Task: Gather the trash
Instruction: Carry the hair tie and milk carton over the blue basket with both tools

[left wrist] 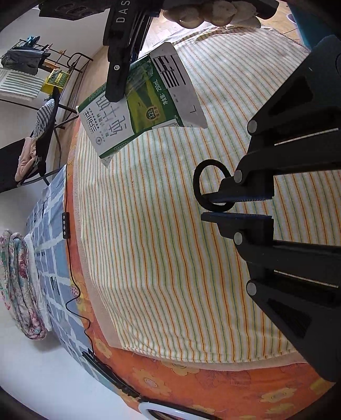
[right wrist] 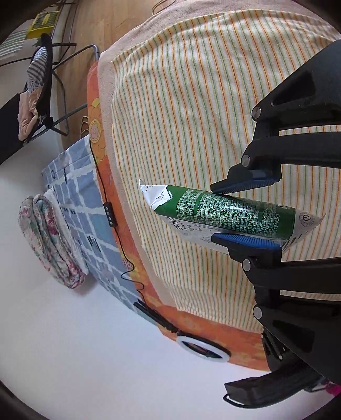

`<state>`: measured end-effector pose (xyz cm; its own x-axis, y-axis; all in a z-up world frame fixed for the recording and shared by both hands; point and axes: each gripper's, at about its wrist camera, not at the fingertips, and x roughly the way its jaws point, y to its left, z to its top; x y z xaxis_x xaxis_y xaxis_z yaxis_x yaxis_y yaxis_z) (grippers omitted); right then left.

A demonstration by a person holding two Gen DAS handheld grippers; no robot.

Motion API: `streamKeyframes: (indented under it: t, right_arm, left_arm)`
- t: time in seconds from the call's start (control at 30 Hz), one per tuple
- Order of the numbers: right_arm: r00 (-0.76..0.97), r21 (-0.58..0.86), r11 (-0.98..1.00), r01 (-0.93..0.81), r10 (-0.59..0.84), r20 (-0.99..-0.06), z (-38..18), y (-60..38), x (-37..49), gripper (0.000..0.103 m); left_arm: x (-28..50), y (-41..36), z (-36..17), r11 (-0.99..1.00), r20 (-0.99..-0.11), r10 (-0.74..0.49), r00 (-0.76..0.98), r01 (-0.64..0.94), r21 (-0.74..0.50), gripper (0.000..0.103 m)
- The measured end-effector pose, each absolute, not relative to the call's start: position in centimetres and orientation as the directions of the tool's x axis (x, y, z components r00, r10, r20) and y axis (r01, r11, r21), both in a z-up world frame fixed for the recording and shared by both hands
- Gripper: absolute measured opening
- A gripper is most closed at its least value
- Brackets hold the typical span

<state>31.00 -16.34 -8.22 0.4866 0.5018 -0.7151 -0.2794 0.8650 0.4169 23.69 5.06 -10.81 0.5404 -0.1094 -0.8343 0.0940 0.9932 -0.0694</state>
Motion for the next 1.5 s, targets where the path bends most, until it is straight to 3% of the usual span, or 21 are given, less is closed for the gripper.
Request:
streamKeyframes:
  t: [0.77, 1.5]
  right_arm:
    - [0.445, 0.307, 0.828, -0.469, 0.522, -0.728, -3.9, -17.7, 17.6, 0.029]
    - [0.32, 0.295, 0.776, -0.557, 0.528, -0.786, -7.2, -20.2, 3.2, 0.029]
  left_arm:
    - [10.8, 2.7, -6.1, 0.991, -0.821, -0.113, 0.559, 0.121, -0.054, 0.005]
    - [-1.3, -0.6, -10.2, 0.986, -0.87, -0.134, 0.475, 0.151, -0.07, 0.005]
